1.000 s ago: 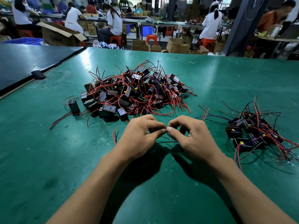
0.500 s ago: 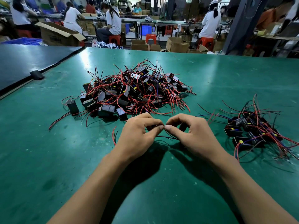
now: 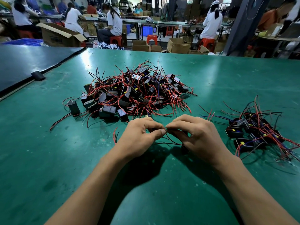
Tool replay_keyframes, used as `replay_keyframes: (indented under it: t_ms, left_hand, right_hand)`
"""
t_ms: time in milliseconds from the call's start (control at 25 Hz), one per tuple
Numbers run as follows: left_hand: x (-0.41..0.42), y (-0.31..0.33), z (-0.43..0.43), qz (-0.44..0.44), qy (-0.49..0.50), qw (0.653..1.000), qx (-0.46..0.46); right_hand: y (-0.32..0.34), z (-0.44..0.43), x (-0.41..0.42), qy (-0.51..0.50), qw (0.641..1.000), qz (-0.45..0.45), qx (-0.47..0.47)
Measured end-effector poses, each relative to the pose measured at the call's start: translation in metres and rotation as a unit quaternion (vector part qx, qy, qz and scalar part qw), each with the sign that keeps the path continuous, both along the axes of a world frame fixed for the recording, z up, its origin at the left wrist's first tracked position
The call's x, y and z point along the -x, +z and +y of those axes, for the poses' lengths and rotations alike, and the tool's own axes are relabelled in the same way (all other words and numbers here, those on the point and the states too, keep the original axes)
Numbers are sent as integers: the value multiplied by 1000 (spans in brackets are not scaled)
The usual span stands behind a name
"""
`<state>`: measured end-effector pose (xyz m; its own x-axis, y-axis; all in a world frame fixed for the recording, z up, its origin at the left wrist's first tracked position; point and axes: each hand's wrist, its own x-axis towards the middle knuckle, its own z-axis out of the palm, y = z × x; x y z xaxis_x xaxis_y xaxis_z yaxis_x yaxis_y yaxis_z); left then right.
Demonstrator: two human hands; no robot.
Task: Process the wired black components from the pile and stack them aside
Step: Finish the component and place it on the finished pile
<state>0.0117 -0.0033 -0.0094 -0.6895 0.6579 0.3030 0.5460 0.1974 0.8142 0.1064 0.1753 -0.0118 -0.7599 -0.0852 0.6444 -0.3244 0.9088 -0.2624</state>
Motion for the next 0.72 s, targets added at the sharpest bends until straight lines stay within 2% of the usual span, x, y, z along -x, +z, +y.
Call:
replay_keyframes:
  t_ms: [160, 280, 440, 560, 640, 720]
  left_hand:
    - [1, 0, -2, 1, -3, 1000, -1]
    - [1, -1, -1, 21, -2, 1000, -16]
    - [-2, -5, 2, 152, 11, 988, -22]
    - [-3, -6, 4, 230, 17, 973, 1]
    - [-4, -6, 4, 230, 17, 973, -1]
    - [-2, -5, 3, 186, 17, 982, -20]
  right_hand:
    - [-2, 1, 1, 10, 1000, -20, 17]
    - [-1, 0, 1, 8, 997, -40, 64]
    - [1, -11, 2, -35, 983, -85, 157]
    - [4, -15, 6, -66, 952, -150, 260]
    - [7, -13, 5, -64, 936, -191, 288]
    - [11, -10, 3, -49, 932, -221, 283]
